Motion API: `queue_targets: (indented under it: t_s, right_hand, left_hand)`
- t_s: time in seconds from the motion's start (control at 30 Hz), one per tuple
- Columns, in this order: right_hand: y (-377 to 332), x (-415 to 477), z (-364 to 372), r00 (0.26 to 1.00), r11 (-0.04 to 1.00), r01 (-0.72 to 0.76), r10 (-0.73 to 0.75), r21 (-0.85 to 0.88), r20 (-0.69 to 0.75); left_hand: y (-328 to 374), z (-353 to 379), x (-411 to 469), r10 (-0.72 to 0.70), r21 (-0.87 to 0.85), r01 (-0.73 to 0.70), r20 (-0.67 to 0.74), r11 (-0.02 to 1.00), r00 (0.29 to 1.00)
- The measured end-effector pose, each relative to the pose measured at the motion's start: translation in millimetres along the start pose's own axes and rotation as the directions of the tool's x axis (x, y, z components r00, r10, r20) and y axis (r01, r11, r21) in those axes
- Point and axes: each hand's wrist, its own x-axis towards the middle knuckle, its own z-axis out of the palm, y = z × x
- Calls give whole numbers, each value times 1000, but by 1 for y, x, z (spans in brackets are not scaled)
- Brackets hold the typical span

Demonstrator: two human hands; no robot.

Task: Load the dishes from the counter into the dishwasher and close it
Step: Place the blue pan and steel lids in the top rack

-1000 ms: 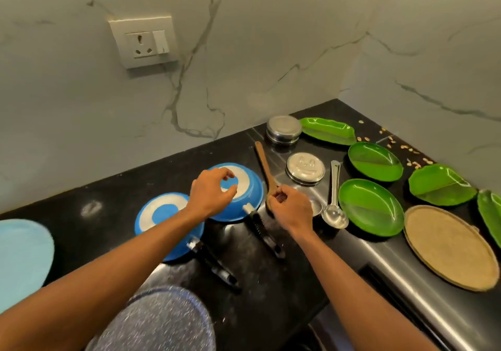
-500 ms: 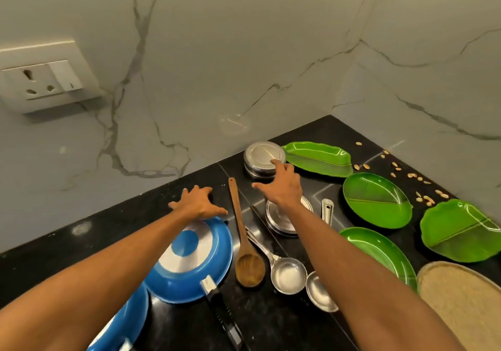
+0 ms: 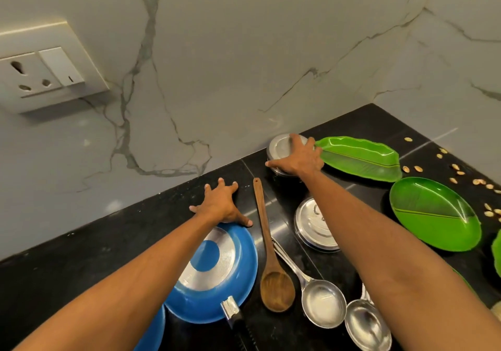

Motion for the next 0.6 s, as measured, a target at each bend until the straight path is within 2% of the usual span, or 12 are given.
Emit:
queue_targets:
  t_s: [0.27,0.37,0.5,0.6]
  right_hand:
    - [7,-39,-9,994,994,65,-56,92,-99]
    - [12,-69,-17,989,987,97,-81,131,-126]
    - [22,-116,-27,987,978,113,-91,174,-131]
    - [31,-162,-28,988,977,99,-74,190,-135]
  left_hand:
    - [-1,2,9,21,86,-18,-33,996,999]
    - [-10,-2,3,45,19,-42,-202,999,978]
    - [-21,-10,-36,125,-56,-174,-490,983,863]
    - [-32,-8,-82,214,-16,-273,-578,962,788]
